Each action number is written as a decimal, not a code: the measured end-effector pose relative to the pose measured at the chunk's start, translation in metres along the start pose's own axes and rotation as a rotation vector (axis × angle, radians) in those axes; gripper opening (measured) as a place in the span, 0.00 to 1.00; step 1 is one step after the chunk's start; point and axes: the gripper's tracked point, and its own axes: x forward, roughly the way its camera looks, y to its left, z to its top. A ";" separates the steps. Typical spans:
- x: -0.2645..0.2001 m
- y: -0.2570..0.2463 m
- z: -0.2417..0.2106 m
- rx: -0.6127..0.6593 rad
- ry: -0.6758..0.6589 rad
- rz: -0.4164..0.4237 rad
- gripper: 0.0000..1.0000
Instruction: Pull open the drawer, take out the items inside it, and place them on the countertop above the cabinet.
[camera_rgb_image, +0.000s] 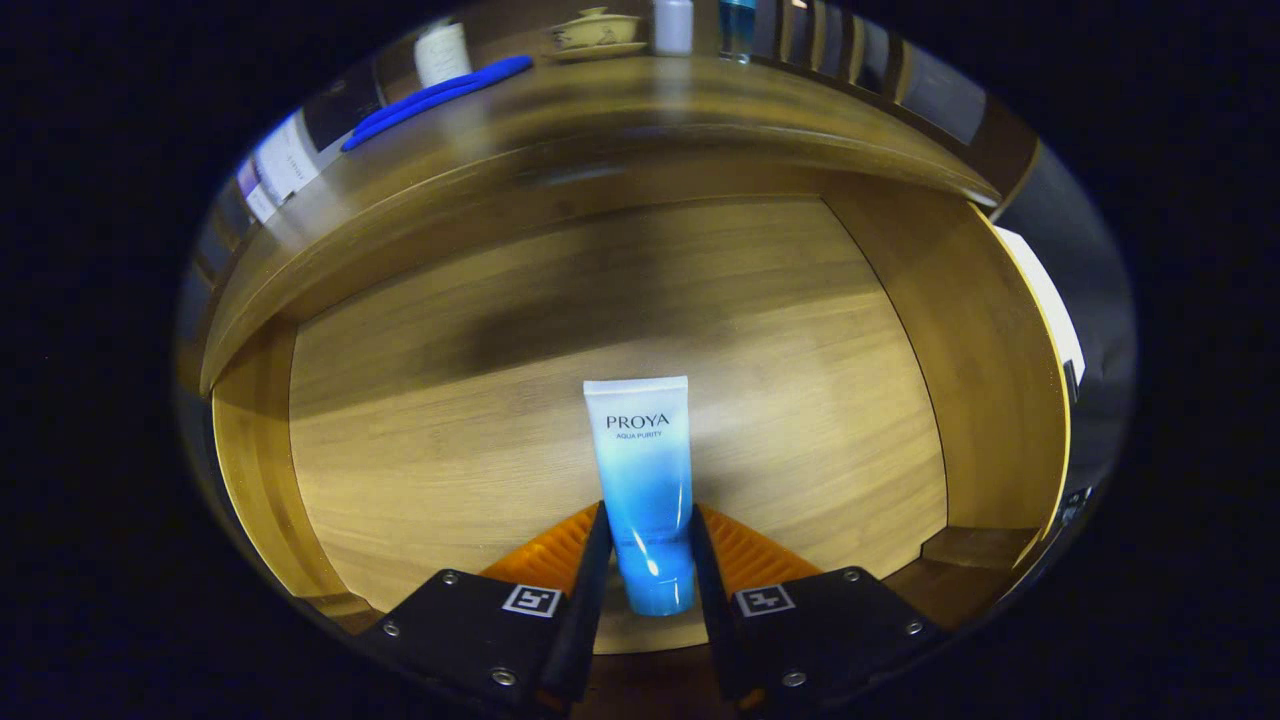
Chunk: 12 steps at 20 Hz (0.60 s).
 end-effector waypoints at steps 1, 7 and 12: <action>0.000 0.000 0.000 0.007 -0.015 0.000 0.45; -0.012 -0.004 -0.007 0.009 -0.093 -0.007 0.37; -0.041 -0.006 -0.007 -0.045 -0.188 -0.025 0.37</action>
